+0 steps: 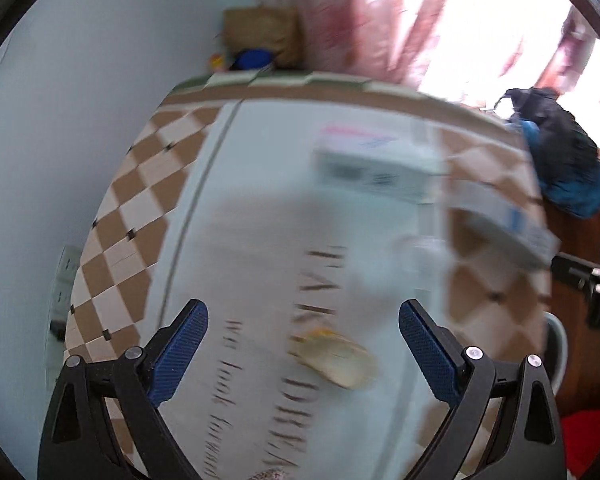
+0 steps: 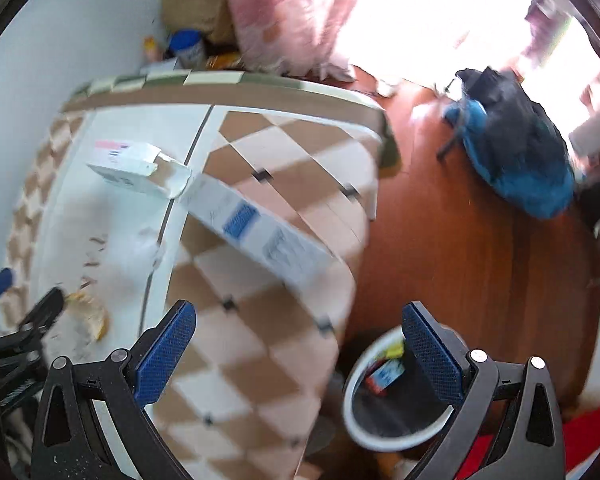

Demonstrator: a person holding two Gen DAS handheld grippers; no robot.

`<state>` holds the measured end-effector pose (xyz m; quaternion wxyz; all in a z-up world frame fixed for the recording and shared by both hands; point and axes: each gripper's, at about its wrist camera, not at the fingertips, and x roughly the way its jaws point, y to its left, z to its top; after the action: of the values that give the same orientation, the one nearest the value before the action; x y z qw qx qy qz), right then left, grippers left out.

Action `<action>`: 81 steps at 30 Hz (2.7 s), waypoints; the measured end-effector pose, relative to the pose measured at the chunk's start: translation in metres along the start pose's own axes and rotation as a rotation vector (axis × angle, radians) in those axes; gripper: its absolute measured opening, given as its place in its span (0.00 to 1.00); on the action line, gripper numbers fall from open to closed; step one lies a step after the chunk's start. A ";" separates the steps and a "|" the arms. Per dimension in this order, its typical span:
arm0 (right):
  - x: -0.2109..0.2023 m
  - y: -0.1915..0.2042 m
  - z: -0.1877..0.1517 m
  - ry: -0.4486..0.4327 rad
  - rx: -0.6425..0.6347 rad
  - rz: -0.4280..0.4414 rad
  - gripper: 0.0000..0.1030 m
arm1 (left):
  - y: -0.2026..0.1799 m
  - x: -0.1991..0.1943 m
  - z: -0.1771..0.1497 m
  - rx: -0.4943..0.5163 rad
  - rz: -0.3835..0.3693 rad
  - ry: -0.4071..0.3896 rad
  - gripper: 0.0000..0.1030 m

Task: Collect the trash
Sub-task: 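Move both open tools back over the table toward the remaining items, then grasp the clear plastic cup with the left tool while the right tool grasps the white-blue box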

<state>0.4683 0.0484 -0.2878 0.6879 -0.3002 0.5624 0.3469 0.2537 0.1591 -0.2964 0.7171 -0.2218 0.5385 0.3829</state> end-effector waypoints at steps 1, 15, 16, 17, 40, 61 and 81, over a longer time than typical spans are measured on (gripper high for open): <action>0.010 0.006 0.009 0.015 -0.024 -0.015 1.00 | 0.009 0.010 0.001 -0.014 0.004 0.014 0.95; 0.070 0.010 0.021 0.122 0.037 0.048 0.45 | -0.021 0.023 0.007 0.148 -0.144 -0.009 0.95; 0.069 0.003 0.015 0.123 0.070 0.048 0.45 | -0.028 0.023 0.007 0.164 -0.165 -0.005 0.95; 0.068 -0.003 0.010 0.122 0.101 0.046 0.44 | -0.033 0.024 0.007 0.175 -0.182 -0.003 0.95; 0.069 -0.025 -0.018 0.084 0.189 0.047 0.42 | -0.070 0.041 0.010 0.306 -0.141 -0.030 0.35; 0.005 -0.031 -0.066 -0.056 0.301 0.162 0.41 | 0.004 -0.012 0.006 0.150 -0.212 -0.104 0.09; 0.042 -0.021 -0.040 -0.005 0.307 0.163 0.41 | 0.026 0.043 0.028 0.049 -0.312 0.008 0.89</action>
<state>0.4680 0.0099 -0.3362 0.6965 -0.1441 0.6298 0.3124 0.2551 0.2088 -0.3256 0.7709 -0.2868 0.5096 0.2526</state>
